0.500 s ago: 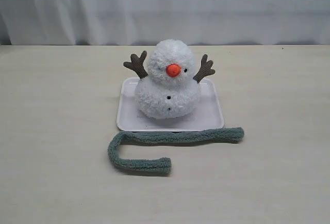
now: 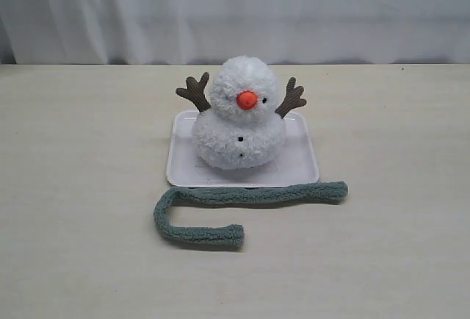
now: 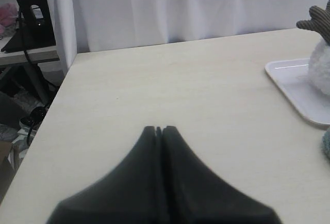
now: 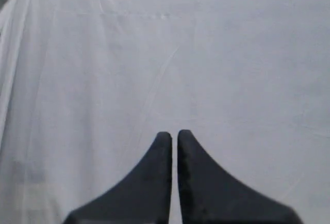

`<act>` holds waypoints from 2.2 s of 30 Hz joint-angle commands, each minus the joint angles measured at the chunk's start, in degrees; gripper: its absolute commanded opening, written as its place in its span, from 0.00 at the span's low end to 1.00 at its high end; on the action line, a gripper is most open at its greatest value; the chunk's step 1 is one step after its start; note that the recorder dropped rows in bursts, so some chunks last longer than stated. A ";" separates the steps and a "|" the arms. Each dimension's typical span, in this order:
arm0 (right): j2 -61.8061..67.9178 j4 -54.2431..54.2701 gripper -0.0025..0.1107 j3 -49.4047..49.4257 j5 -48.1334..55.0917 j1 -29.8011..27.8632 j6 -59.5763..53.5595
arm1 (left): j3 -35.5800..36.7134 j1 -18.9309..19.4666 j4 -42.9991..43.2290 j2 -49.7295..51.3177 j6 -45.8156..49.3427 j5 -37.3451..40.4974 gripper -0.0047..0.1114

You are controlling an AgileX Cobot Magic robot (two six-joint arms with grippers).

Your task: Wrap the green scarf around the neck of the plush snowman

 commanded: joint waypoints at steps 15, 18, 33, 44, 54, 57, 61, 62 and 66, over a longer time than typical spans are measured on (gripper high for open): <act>21.88 -1.27 0.68 -30.49 49.09 0.20 3.65 | 0.21 0.04 0.11 -0.16 -0.06 -0.46 0.04; 27.98 3.12 0.68 -36.31 57.13 0.20 -2.42 | 0.21 0.04 0.11 -0.16 -0.06 -0.46 0.04; 58.30 60.84 0.65 -46.45 79.98 1.00 -62.61 | 0.21 0.04 0.11 -0.16 -0.06 -0.46 0.04; 74.61 36.98 0.65 -46.56 59.85 27.22 -45.49 | 0.21 0.04 0.11 -0.16 -0.06 -0.46 0.04; 87.39 14.33 0.65 -46.56 43.55 34.70 -38.65 | 0.21 0.04 0.11 -0.16 -0.06 -0.46 0.04; 90.71 7.72 0.65 -46.56 39.66 34.82 -38.65 | 0.21 0.04 0.11 -0.16 -0.06 -0.46 0.04; 95.48 1.76 0.64 -46.56 37.41 34.82 -40.36 | 0.21 0.04 0.11 -0.16 -0.06 -0.46 0.04; 96.57 0.35 0.63 -46.56 37.09 34.82 -40.92 | 0.21 0.04 0.11 -0.16 -0.06 -0.46 0.04; 100.22 -5.12 0.61 -46.56 34.93 34.82 -42.06 | 0.21 0.04 0.11 -0.16 -0.06 -0.46 0.04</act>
